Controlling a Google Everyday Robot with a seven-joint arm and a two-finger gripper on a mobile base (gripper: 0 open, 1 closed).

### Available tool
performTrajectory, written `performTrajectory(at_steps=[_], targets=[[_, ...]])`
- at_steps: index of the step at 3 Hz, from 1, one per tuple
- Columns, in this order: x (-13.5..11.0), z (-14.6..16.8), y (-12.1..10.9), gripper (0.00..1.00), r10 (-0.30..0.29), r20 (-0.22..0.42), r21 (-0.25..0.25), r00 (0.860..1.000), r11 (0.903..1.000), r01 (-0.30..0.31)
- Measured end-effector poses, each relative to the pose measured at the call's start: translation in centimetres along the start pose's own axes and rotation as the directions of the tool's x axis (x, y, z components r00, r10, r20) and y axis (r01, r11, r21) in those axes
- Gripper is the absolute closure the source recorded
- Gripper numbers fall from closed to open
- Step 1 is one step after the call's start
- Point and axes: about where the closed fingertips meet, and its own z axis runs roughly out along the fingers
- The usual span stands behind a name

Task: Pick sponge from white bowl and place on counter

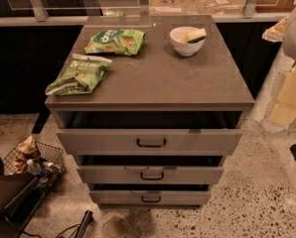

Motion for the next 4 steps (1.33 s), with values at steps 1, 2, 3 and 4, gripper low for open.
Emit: performTrajectory(at_steps=[1,2,3,4], targets=[[0.0,0.0,-0.1,0.00,0.001,0.001,0.003,1.000,1.0000,-0.001],[-1.2,0.8,-3.3,0.00,0.058,0.062,0.041,0.996,0.9973,-0.060],[-3.5,1.7,-8.8,0.00,0.128,0.171,0.103,0.977,0.9837,-0.147],[-5.5,2.1,-14.1,0.00,0.209,0.259,0.152,0.943,0.9551,-0.254]])
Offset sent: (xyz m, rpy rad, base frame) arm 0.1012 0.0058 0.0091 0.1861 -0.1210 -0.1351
